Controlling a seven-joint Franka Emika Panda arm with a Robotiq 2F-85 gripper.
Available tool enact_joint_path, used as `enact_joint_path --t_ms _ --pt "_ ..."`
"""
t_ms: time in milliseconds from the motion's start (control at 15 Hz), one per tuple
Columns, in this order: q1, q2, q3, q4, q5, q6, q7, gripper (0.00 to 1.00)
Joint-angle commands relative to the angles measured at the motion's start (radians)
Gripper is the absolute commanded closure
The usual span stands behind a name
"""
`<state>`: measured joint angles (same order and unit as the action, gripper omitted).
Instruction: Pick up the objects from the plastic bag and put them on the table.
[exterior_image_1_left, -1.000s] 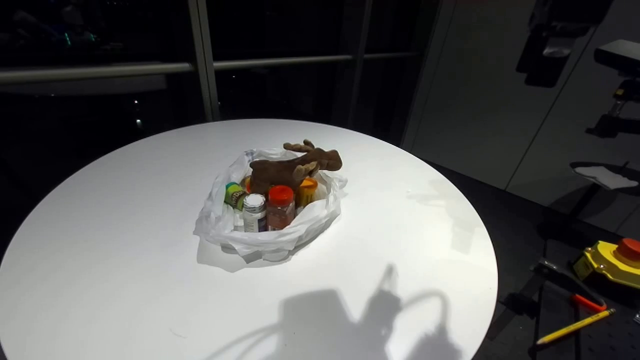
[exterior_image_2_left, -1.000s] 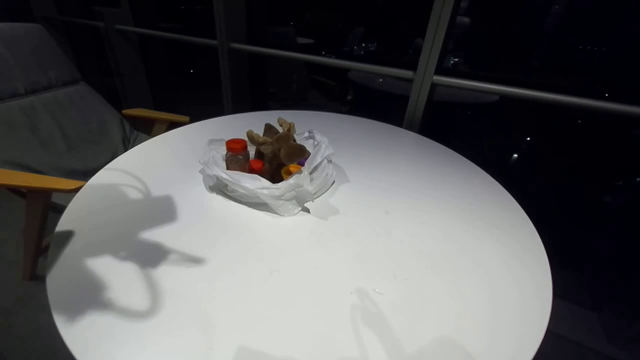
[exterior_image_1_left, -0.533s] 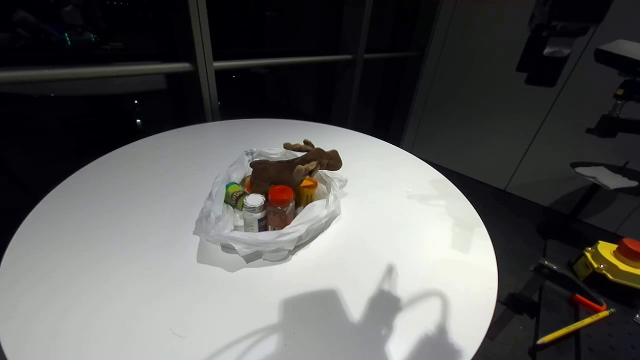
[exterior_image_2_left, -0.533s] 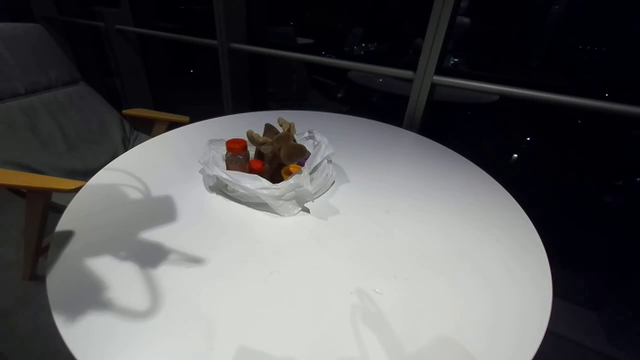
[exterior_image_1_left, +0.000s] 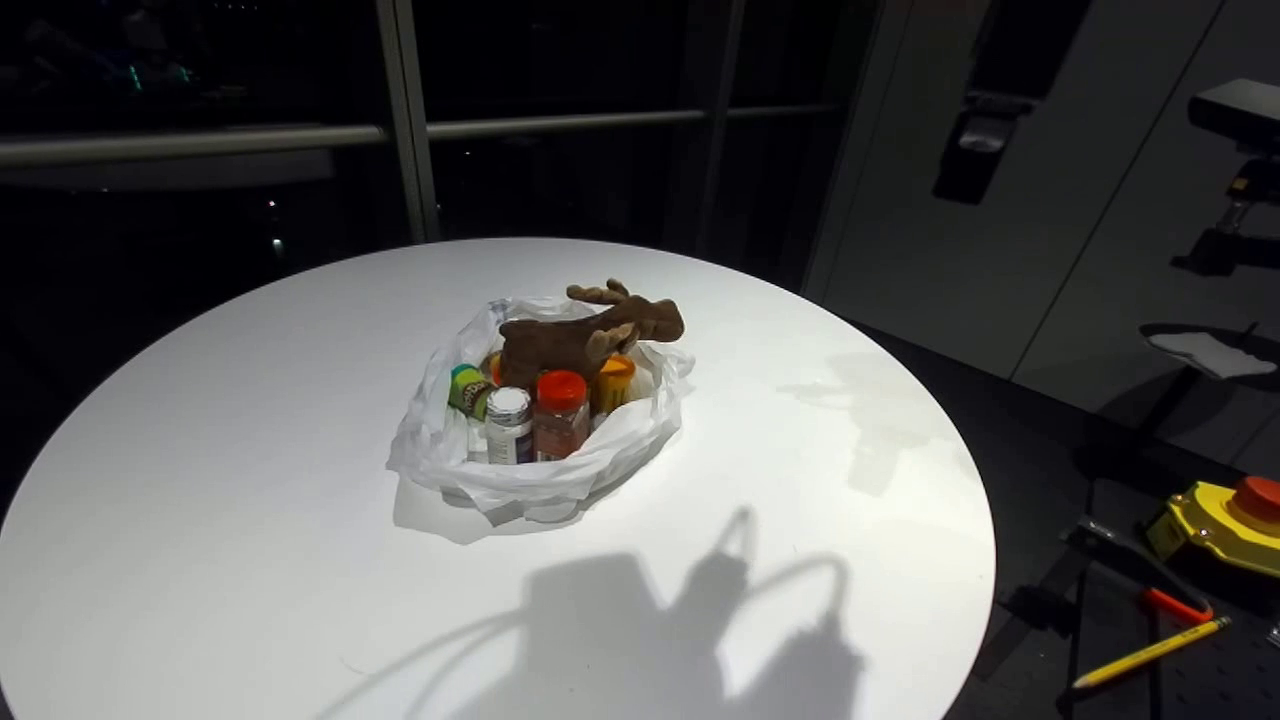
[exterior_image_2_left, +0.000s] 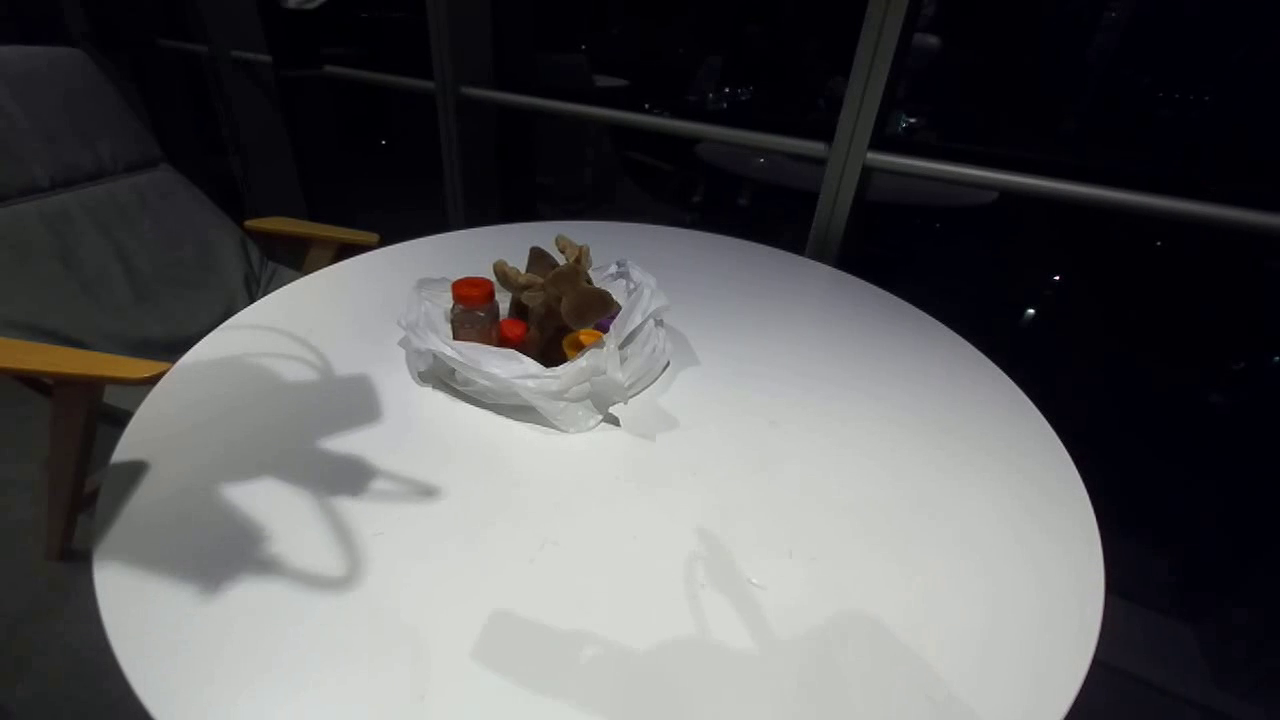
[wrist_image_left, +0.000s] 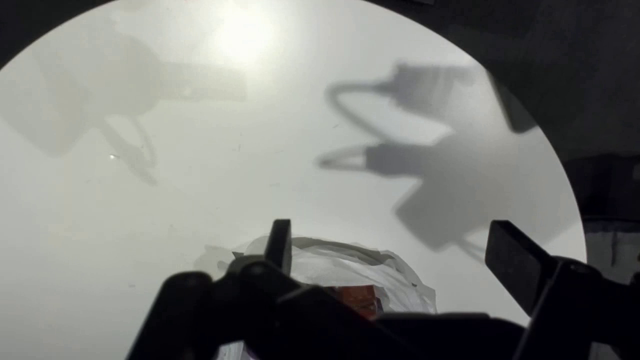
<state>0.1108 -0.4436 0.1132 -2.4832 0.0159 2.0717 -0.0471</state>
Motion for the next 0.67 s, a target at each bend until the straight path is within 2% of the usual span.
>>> enact_joint_path --t_ms 0,133,333,467,600 --pt "-0.006 0.221 0.035 0.128 -0.044 0.130 0.057 0.00" --pt "-0.010 0.341 0.052 0.206 -0.094 0.160 0.097 0.00" --pt "-0.002 0.518 0.060 0.324 -0.247 0.243 0.195 0.00" --pt "0.017 0.634 0.039 0.414 -0.364 0.280 0.259 0.00" --pt "0.037 0.743 0.017 0.510 -0.392 0.275 0.254 0.00"
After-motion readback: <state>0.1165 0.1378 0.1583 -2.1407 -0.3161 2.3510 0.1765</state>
